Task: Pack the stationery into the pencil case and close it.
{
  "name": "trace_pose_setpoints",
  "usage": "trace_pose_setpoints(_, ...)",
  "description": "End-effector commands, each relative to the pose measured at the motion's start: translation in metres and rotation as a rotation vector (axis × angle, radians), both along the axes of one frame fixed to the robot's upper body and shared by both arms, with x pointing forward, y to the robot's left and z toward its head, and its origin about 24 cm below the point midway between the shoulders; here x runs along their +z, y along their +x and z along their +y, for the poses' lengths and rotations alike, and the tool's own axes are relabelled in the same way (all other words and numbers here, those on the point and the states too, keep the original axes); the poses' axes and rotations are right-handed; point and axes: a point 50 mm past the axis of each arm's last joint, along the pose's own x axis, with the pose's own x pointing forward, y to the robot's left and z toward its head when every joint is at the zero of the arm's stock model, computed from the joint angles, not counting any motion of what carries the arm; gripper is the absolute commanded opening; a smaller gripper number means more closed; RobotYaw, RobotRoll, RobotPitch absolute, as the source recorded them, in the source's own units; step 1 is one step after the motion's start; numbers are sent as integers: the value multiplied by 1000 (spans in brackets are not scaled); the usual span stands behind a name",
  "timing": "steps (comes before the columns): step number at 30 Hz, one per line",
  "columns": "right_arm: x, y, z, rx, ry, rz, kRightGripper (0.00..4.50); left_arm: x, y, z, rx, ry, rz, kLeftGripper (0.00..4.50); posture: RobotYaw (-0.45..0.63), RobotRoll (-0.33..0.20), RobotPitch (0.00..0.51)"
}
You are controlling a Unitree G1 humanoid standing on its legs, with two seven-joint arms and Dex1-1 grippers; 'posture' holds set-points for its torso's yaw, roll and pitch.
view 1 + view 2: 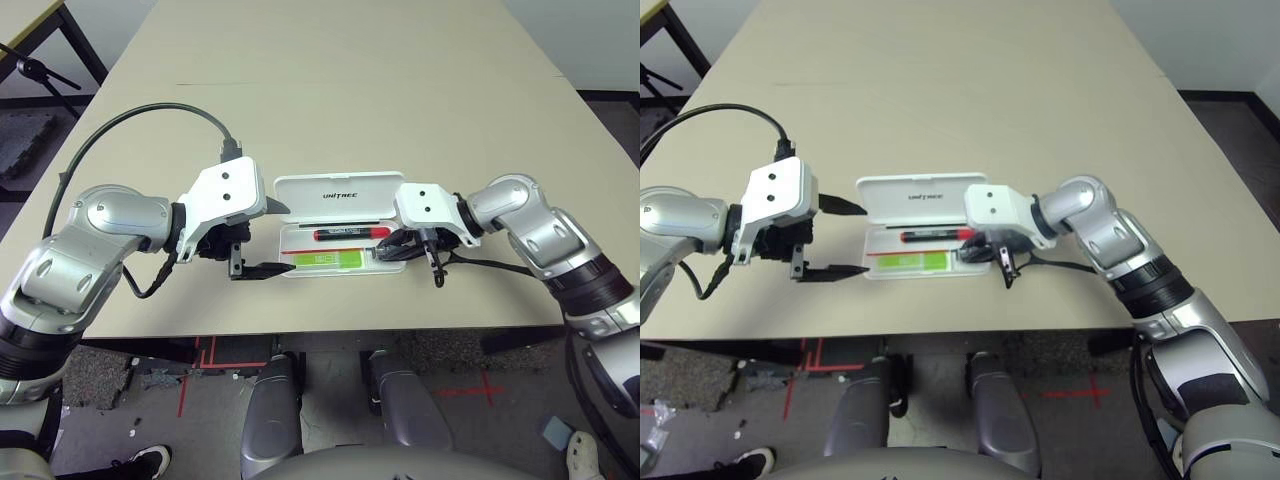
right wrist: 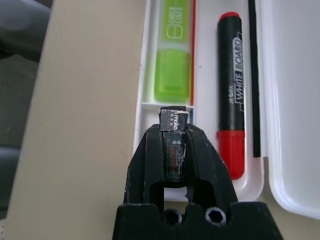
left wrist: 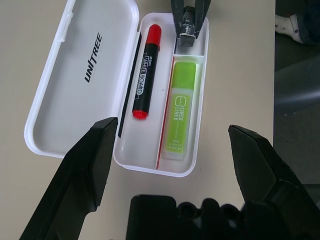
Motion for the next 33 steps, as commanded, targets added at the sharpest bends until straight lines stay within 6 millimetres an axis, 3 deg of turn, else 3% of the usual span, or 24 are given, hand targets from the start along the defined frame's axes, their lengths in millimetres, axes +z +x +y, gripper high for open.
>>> trace_pose_setpoints(1, -3, 1, 2, -5, 5, -17, 1730, 0, -1, -1, -5, 14, -11, 4500, -43, 0, 173)
trace_pose_setpoints(8, 10, 4, -9, -49, 34, -17, 4401, -2, -1, 2, 5, 16, -11, 4500, -42, 0, 175)
trace_pose_setpoints(16, 30, -2, -56, -164, 74, 76, 4459, -4, -2, 9, 43, 13, -11, 4500, -25, 0, 177)
trace_pose_setpoints(20, 44, -16, -90, -254, 141, 135, 4459, -4, -4, 15, 70, -19, -8, 4500, -26, 0, 178)
trace_pose_setpoints(25, 49, -30, -117, -346, 209, 166, 4459, -5, -3, 24, 114, -34, -8, 4500, -43, 0, 177)
trace_pose_setpoints(32, 43, -38, -125, -389, 273, 170, 4459, -10, 2, 32, 140, -65, 31, 4500, -63, 0, 171)
trace_pose_setpoints(33, 42, -38, -125, -390, 275, 170, 4486, -11, 2, 33, 141, -69, 36, 4323, -63, 0, 171)
